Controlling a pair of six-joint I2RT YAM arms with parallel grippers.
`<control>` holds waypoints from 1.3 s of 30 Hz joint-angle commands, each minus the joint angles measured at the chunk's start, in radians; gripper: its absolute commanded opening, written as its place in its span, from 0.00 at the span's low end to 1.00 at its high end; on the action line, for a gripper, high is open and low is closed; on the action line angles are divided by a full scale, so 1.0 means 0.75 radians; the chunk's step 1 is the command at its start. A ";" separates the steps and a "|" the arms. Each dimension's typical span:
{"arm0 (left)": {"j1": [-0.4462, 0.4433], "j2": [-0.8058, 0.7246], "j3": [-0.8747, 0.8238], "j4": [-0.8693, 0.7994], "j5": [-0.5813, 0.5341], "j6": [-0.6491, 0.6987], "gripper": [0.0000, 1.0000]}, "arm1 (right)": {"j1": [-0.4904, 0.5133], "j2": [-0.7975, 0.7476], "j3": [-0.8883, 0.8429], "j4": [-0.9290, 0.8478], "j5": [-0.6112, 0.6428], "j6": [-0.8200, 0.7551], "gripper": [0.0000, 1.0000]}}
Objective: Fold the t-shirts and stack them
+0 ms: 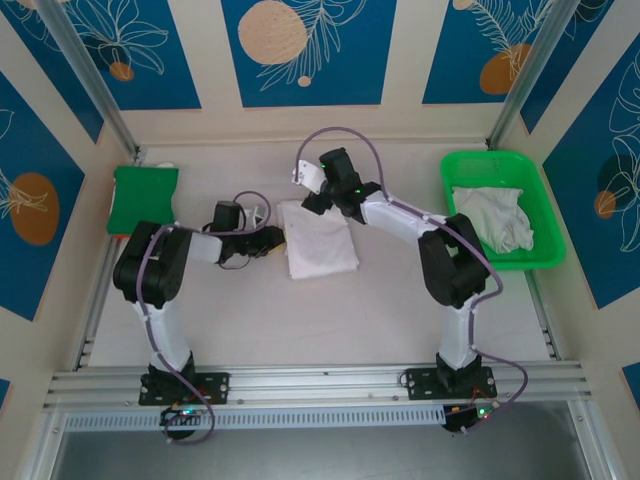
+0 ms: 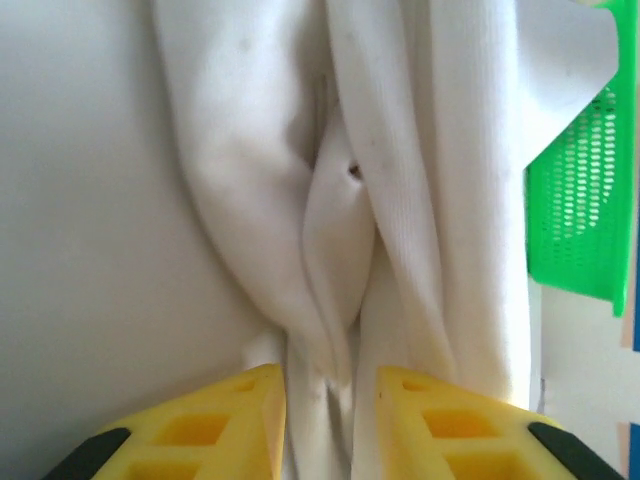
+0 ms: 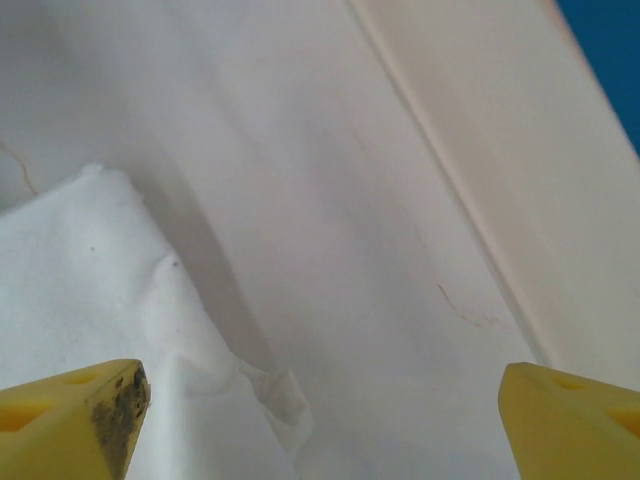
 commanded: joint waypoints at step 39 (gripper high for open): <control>-0.308 -0.173 0.042 -0.229 -0.419 -0.341 0.14 | -0.261 0.096 -0.158 -0.187 -0.689 1.499 0.52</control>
